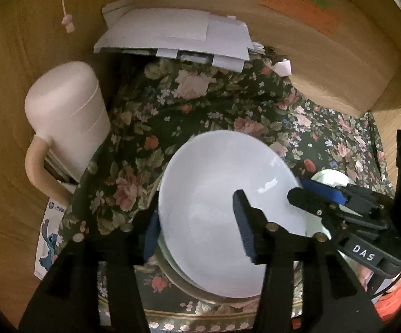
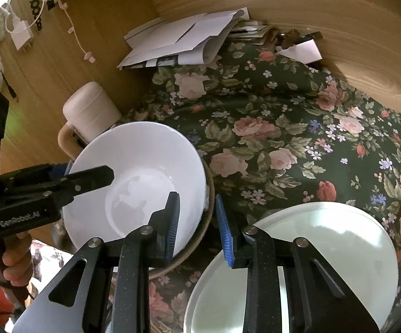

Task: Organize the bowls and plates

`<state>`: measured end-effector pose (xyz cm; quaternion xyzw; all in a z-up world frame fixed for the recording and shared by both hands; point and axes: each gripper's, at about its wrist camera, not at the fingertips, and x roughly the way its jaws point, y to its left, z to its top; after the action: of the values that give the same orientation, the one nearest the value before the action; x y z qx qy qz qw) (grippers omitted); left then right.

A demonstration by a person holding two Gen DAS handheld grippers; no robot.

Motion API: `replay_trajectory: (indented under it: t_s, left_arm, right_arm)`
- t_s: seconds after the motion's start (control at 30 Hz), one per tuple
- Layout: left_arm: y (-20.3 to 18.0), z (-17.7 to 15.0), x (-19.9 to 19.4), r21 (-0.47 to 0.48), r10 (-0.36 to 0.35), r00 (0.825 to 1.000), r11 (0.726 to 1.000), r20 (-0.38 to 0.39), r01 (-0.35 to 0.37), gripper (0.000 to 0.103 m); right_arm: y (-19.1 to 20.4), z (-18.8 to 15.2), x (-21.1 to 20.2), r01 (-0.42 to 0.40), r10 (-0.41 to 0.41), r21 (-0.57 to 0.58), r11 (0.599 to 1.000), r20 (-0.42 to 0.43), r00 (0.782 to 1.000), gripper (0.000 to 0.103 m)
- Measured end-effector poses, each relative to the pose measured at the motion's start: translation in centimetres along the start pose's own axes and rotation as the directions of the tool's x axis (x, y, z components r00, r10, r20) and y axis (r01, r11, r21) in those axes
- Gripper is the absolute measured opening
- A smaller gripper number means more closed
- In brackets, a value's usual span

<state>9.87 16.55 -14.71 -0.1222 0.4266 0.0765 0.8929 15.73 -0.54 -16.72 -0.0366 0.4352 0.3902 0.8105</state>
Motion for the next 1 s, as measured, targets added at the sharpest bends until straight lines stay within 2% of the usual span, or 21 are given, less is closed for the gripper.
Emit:
replay_trajectory:
  t_s: [0.4, 0.5, 0.6, 0.67, 0.73, 1.0]
  left_arm:
    - [0.8, 0.8, 0.1, -0.018, -0.039, 0.998, 0.999, -0.043, 0.038, 0.054]
    - [0.5, 1.2, -0.9, 0.021, 0.025, 0.999, 0.999, 0.020, -0.025, 0.054]
    - [0.3, 1.8, -1.8, 0.040, 0.014, 0.999, 0.999, 0.046, -0.015, 0.054]
    - [0.4, 1.9, -1.8, 0.050, 0.051, 0.997, 0.997, 0.055, -0.054, 0.055]
    - [0.8, 1.5, -1.2, 0.045, 0.067, 0.997, 0.997, 0.040, -0.068, 0.055]
    - [2.2, -1.6, 0.9, -0.027, -0.003, 0.998, 1.000, -0.057, 0.001, 0.055]
  right_arm:
    - [-0.1, 0.0, 0.1, -0.010, 0.010, 0.001, 1.000, -0.008, 1.000, 0.032]
    - [0.0, 0.1, 0.2, -0.012, 0.012, -0.001, 1.000, -0.008, 1.000, 0.033]
    - [0.0, 0.1, 0.4, -0.017, 0.017, 0.006, 1.000, -0.014, 1.000, 0.033]
    - [-0.1, 0.2, 0.5, -0.021, 0.021, 0.010, 1.000, -0.018, 1.000, 0.033]
    - [0.0, 0.1, 0.5, -0.023, 0.023, 0.009, 1.000, -0.021, 1.000, 0.033]
    - [-0.3, 0.2, 1.1, -0.024, 0.024, 0.010, 1.000, -0.053, 0.998, 0.033]
